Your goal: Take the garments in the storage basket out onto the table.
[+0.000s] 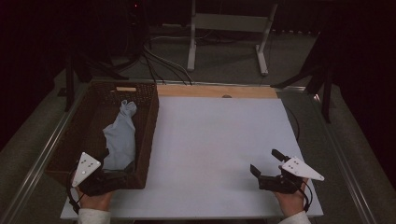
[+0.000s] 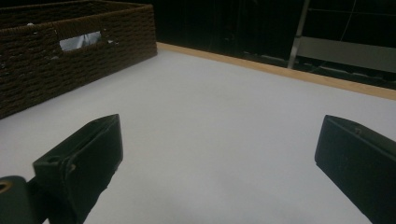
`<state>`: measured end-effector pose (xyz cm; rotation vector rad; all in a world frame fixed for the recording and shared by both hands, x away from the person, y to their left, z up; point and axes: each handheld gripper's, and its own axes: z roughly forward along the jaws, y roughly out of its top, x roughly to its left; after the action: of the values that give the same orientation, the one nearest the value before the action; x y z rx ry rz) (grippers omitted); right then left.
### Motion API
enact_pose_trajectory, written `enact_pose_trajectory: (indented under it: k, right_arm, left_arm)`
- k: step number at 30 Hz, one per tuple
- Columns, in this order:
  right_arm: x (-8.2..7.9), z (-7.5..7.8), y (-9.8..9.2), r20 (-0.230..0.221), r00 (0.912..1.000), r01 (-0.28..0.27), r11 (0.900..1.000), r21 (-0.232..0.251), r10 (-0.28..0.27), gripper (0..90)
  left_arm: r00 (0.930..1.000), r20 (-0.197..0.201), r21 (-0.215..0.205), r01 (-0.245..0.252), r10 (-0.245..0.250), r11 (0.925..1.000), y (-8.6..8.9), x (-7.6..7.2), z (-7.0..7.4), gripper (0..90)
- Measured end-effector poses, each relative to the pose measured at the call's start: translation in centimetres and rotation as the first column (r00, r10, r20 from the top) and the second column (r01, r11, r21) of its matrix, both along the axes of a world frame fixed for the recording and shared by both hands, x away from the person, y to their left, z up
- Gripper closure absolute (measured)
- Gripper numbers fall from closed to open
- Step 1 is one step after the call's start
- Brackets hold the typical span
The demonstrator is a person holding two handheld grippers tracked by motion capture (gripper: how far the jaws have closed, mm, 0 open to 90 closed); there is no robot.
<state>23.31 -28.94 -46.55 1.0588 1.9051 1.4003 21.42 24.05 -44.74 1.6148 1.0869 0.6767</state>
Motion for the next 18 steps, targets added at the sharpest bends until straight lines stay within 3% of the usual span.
enact_pose_trajectory:
  k: [10,18]
  right_arm:
    - [-0.05,0.01,0.06,0.005,1.0,-0.008,1.0,0.002,0.008,1.2]
    - [-0.09,0.0,0.07,0.006,0.9999,-0.011,1.0,0.009,0.011,1.2]
  left_arm:
    - [0.9979,0.059,-0.006,0.027,-0.026,0.9996,0.07,-0.24,0.08,1.0]
    - [0.998,0.059,-0.008,0.023,-0.023,0.9997,0.13,-0.18,0.19,0.6]
